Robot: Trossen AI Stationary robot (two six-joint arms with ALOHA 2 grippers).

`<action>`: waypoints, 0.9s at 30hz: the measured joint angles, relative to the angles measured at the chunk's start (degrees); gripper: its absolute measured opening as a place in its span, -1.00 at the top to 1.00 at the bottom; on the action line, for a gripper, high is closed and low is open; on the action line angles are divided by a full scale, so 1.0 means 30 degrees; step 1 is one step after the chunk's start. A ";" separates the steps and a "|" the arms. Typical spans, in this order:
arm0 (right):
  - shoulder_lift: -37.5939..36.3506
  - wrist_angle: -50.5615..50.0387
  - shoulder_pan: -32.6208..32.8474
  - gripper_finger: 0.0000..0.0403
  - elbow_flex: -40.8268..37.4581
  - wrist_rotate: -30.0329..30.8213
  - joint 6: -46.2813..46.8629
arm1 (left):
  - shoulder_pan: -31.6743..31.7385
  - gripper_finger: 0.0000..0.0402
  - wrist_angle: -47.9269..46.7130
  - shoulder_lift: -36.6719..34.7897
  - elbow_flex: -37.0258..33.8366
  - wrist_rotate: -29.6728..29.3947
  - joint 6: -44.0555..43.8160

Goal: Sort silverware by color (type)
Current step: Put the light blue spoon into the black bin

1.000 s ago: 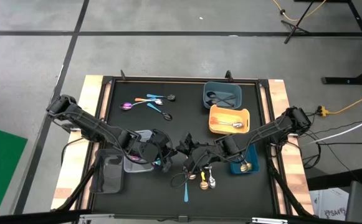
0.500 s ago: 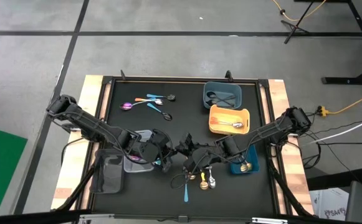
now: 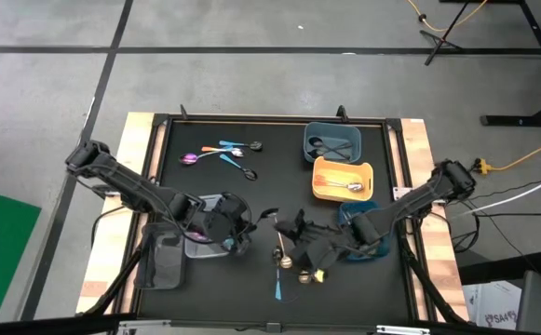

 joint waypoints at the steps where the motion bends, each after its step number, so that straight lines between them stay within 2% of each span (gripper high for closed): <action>1: -0.0172 -0.0181 0.0021 0.67 0.0006 -0.0011 0.0416 | -0.0180 1.00 -0.0309 -0.0159 0.0000 0.0003 -0.0325; 6: -0.0461 -0.2241 0.0031 0.67 0.0007 -0.0012 0.2773 | -0.1612 1.00 -0.2815 -0.1346 0.0000 0.0000 -0.3234; 10: -0.0541 -0.3996 0.0037 0.67 0.0000 0.0001 0.4125 | -0.3369 1.00 -0.5889 -0.1979 -0.0002 0.0446 -0.7027; 18: -0.0541 -0.5360 0.0045 0.67 -0.0007 -0.0495 0.5726 | -0.6780 1.00 -1.0725 -0.2847 0.0007 0.3449 -1.5019; 24: -0.0541 -0.5318 0.0045 0.67 -0.0007 -0.1180 0.5770 | -0.8642 1.00 -1.3362 -0.2991 0.0000 0.6066 -1.8517; 27: -0.0541 -0.5303 0.0045 0.67 -0.0007 -0.1182 0.5770 | -0.9295 1.00 -1.4164 -0.2991 0.0000 0.6703 -1.9597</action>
